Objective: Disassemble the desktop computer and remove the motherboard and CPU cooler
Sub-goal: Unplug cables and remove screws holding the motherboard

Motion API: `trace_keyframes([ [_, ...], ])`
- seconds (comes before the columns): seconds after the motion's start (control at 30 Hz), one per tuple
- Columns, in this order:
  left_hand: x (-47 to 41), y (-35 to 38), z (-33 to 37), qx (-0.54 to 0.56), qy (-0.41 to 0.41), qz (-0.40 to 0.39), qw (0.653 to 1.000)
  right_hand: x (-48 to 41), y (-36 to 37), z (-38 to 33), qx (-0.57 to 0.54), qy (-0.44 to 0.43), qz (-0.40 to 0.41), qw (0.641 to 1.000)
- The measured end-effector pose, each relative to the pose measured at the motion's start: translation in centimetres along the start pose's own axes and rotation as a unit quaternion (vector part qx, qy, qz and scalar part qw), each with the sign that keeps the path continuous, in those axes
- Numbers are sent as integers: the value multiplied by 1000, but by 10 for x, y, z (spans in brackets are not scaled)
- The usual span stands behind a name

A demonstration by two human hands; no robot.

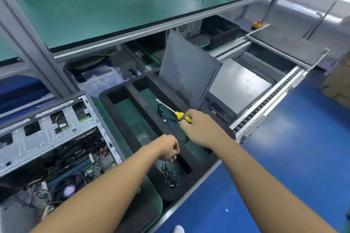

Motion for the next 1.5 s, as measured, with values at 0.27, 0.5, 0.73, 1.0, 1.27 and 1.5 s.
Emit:
trace_keyframes([
  [0.27, -29, 6, -29, -50, -79, -7, 996, -16, 16, 7, 8, -28, -38, 999],
  [0.5, 18, -31, -20, -78, -64, 36, 994, -31, 26, -8, 5, -40, -44, 998],
  [0.73, 142, -87, -16, -50, 65, 221, 972, -35, 28, -103, -130, -157, -14, 979],
  [1.0, 205, -62, -156, -9, -11, 141, 990, -44, 88, -193, -114, -203, -92, 968],
  [1.27, 210, -28, -251, -103, -107, 74, 986, -54, 152, -223, -58, -192, -158, 967],
  [1.5, 219, -21, -288, -114, -103, 77, 985, -42, 202, -242, -38, -235, -257, 937],
])
Point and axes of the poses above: each hand's wrist, its own x-axis away from the middle knuckle, its own y-axis out of the palm, z = x × y, the point moved 9 cm from there along -x, towards the middle knuckle, and after that the axes turned 14 degrees about -z, right-handed, at the moved point
